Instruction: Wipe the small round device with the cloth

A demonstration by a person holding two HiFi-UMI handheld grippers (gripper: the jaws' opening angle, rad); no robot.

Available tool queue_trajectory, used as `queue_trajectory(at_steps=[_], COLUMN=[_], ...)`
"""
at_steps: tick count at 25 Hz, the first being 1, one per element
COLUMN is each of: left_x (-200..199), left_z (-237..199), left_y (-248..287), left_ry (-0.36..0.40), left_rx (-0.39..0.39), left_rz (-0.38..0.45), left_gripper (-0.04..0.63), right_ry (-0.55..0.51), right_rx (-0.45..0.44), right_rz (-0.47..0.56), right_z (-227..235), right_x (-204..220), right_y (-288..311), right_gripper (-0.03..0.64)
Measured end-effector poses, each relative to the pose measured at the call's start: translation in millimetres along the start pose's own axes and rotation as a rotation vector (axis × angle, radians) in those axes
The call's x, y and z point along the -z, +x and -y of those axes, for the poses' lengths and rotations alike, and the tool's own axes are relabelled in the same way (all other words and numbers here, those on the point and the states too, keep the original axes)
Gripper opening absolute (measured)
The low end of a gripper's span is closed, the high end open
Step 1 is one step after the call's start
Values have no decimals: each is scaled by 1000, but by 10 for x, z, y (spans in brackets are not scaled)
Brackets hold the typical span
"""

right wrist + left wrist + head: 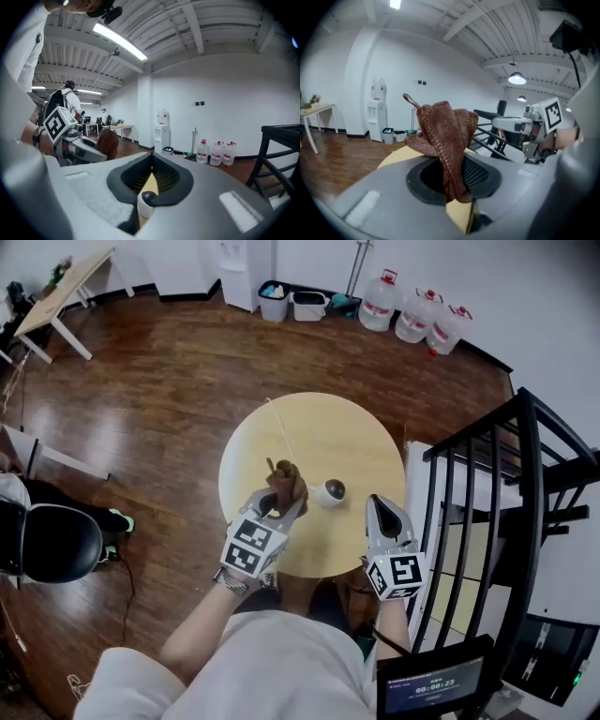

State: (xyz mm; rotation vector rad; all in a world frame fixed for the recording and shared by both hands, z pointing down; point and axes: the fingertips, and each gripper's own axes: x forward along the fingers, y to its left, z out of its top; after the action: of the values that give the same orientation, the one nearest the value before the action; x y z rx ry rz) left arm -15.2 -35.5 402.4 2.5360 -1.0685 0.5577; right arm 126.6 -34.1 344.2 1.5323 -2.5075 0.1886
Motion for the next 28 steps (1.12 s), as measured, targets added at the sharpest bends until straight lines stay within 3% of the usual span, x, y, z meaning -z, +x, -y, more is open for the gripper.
queue_trajectory(at_steps=[9, 13, 23, 28], left_x=[-134, -178, -433, -426], left_z=[32, 130, 421, 708], left_y=[-512, -629, -920, -1157], left_ry=[100, 109, 212, 222], left_rx=[22, 43, 13, -19], left_rz=[56, 75, 166, 190], left_gripper=[87, 87, 87, 87], right_ry=[-24, -34, -17, -31], right_rx=[120, 151, 140, 103], right_rz=[62, 77, 162, 193], right_z=[-291, -345, -399, -547], right_x=[-355, -439, -664, -749], right_y=[-380, -551, -932, -1280], right_gripper=[3, 3, 3, 3])
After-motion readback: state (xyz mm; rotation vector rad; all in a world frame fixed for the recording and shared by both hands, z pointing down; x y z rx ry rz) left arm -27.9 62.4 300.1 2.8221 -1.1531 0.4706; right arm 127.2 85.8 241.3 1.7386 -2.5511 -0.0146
